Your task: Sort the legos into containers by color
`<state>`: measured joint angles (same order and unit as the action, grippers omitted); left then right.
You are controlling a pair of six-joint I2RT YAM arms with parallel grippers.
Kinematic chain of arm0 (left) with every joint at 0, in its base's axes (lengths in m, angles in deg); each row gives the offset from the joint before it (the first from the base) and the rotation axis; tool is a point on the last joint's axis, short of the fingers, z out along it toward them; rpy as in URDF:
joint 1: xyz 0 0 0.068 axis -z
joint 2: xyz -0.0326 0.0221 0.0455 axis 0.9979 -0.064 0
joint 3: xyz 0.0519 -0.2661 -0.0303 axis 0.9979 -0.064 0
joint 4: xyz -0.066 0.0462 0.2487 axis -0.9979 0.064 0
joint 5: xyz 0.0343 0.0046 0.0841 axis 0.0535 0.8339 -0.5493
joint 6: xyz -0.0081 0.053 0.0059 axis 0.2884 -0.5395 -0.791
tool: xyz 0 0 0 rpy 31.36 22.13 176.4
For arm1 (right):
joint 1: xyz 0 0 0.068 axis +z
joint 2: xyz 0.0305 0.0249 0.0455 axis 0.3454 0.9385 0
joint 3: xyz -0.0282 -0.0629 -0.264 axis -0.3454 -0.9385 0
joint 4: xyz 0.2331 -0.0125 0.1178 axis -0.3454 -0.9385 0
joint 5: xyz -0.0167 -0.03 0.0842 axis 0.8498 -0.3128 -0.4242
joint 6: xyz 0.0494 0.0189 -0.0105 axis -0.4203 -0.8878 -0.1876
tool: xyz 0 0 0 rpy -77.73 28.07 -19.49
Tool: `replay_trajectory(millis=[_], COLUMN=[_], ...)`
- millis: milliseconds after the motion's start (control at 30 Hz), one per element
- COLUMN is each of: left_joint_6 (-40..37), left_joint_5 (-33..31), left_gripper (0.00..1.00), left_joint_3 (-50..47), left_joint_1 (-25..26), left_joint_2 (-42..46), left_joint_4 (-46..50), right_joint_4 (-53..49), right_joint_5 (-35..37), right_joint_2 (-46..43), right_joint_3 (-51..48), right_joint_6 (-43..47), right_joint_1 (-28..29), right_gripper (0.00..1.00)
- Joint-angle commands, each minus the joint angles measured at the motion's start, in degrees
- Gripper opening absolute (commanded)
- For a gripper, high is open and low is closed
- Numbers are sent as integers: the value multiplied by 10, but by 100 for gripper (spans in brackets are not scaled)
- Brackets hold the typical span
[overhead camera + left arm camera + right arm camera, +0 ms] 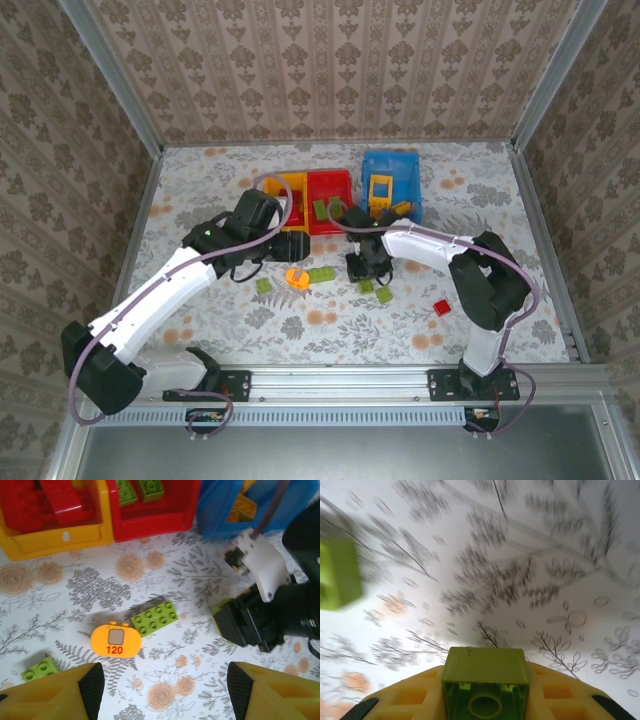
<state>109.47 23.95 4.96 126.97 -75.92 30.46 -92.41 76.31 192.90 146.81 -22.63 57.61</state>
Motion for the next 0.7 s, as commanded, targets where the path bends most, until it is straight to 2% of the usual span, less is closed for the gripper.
replay_trajectory(millis=[0,200,367,467,667], left_joint_6=[6,8,8,7,2], left_joint_5=[1,-14,-27,-29,-23], left_gripper=[69,69,69,69,69], left_joint_3=[0,1,0,-4,-27], left_joint_1=[7,13,18,21,24], left_joint_2=[29,38,45,50,54], left_joint_4=[-23,-23,-13,-8,0], right_joint_4=[-4,2,-19,-34,-57], right_joint_5=[43,86,83,79,72], right_joint_2=[-22,88,193,239,272], right_joint_3=[91,253,375,430,482], right_joint_6=[4,16,16,22,30], right_joint_1=[0,-29,-55,-59,-59], right_gripper=[27,26,27,32,50])
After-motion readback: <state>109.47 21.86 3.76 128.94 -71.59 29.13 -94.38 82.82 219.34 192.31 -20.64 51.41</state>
